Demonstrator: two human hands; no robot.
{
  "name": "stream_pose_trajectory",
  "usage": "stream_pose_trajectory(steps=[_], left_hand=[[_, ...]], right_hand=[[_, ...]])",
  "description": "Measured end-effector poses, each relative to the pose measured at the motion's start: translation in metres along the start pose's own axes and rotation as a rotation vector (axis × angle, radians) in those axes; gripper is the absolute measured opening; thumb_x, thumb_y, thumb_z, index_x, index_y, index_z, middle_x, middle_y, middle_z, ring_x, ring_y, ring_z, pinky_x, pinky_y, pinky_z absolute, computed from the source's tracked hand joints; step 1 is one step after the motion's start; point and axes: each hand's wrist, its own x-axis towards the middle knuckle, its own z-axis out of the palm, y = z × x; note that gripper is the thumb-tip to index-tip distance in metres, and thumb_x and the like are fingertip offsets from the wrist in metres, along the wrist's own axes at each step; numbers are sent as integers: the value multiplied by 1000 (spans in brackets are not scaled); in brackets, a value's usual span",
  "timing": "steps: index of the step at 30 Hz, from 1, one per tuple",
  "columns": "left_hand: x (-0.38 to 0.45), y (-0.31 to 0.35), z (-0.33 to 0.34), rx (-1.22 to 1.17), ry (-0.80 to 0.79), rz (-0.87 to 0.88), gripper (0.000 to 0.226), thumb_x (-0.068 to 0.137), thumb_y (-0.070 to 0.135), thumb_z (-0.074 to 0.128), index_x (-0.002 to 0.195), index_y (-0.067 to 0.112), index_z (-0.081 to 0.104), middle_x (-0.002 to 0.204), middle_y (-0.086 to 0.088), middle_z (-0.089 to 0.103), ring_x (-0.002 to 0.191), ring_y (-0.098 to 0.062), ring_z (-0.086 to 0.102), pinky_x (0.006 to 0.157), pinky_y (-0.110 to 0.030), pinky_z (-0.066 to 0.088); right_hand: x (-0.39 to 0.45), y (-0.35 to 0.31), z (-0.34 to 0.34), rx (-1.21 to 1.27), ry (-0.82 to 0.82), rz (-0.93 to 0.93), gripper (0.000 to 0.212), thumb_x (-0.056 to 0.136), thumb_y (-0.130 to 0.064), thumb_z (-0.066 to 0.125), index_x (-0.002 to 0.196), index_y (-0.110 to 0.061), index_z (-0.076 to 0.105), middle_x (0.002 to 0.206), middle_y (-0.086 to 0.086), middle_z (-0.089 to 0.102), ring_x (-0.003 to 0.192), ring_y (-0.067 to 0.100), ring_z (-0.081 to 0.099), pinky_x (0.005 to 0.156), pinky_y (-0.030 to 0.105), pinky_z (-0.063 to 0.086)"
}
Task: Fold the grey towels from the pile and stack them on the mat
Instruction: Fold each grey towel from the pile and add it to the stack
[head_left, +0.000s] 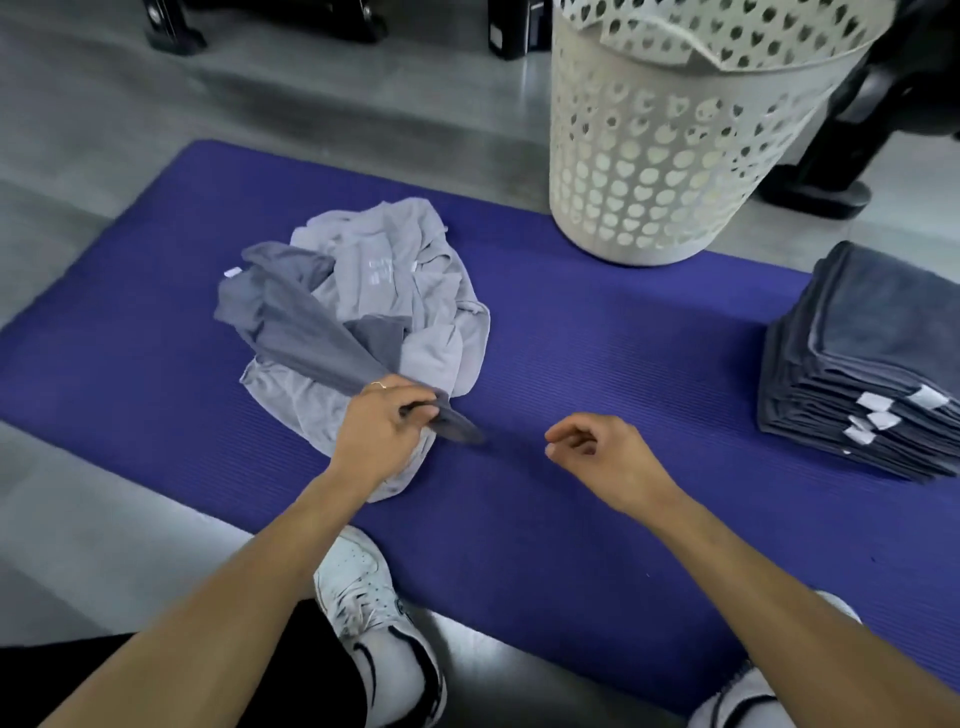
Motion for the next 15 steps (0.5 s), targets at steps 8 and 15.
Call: stream_pose_trajectory(steps=[8,15], left_hand=[[-16,138,-75,-121,-98,245,9,87,13,73,84,21,78,76,4,67,77,-8,61,72,-15,44],[-15,229,-107,-198,-126,359,25,85,15,74,77,38,70,84,21,70,81,2,65,77,-9,44]], right_hand=[[-58,-47,-55,60,57,-229,43,77,-35,83,116,-37,65,107,-16,65,92,1,62,83,21,53],[-111,-87,-120,106,280,-452,13,92,-12,67,92,-23,74,85,-13,72,79,-1,63,75,15,46]])
